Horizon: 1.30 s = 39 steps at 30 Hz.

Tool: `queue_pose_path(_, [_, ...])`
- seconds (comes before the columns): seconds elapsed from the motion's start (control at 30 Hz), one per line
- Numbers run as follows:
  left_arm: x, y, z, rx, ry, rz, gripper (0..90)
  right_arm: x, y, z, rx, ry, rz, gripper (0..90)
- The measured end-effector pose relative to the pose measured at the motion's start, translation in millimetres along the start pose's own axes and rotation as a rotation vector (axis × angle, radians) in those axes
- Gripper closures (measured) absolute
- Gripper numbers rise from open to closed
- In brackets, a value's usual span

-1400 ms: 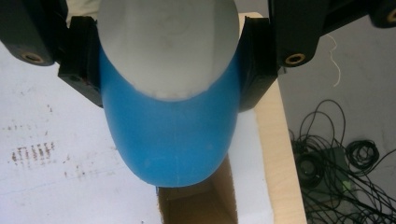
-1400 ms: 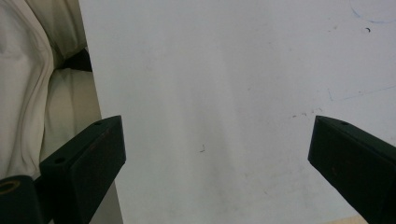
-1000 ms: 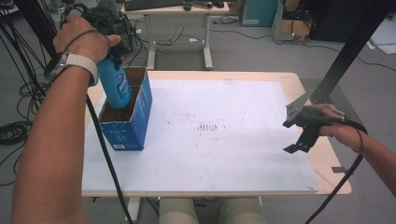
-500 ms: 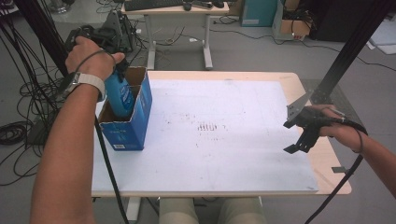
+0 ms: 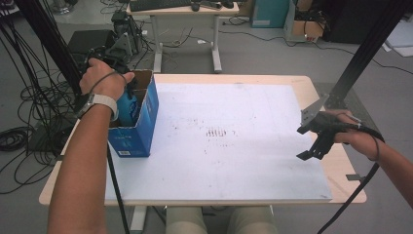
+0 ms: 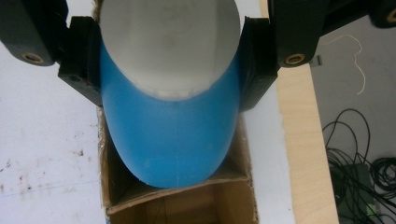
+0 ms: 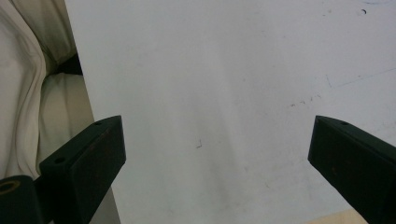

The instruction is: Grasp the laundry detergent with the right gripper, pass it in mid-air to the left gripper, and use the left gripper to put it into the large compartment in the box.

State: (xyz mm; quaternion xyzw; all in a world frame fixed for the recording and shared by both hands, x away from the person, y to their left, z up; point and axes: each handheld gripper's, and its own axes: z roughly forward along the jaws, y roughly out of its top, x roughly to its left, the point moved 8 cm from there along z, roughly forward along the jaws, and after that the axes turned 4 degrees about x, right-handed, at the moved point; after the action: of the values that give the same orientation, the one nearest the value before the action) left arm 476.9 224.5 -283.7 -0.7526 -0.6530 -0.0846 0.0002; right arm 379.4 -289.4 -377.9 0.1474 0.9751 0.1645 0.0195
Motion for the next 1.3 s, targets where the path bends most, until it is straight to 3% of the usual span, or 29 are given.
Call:
queue_pose_path(0.2, [-0.7, -1.8, 14.3, 0.005, 0.004, 0.017, 37.6, 0.5, 0.4, 1.5, -0.003, 0.004, 0.013, 4.0])
queue_pose_path(0.87, [-6.8, -8.4, 54.4, 0.018, 0.015, 0.018, 37.6, -2.3, 0.6, 3.2, -0.006, 0.004, 0.031, 4.0])
queue_pose_path(1.3, [-6.8, -8.7, 57.8, 0.015, 0.006, 0.014, 37.6, -1.7, 1.8, 3.7, -0.001, 0.004, 0.03, 4.0])
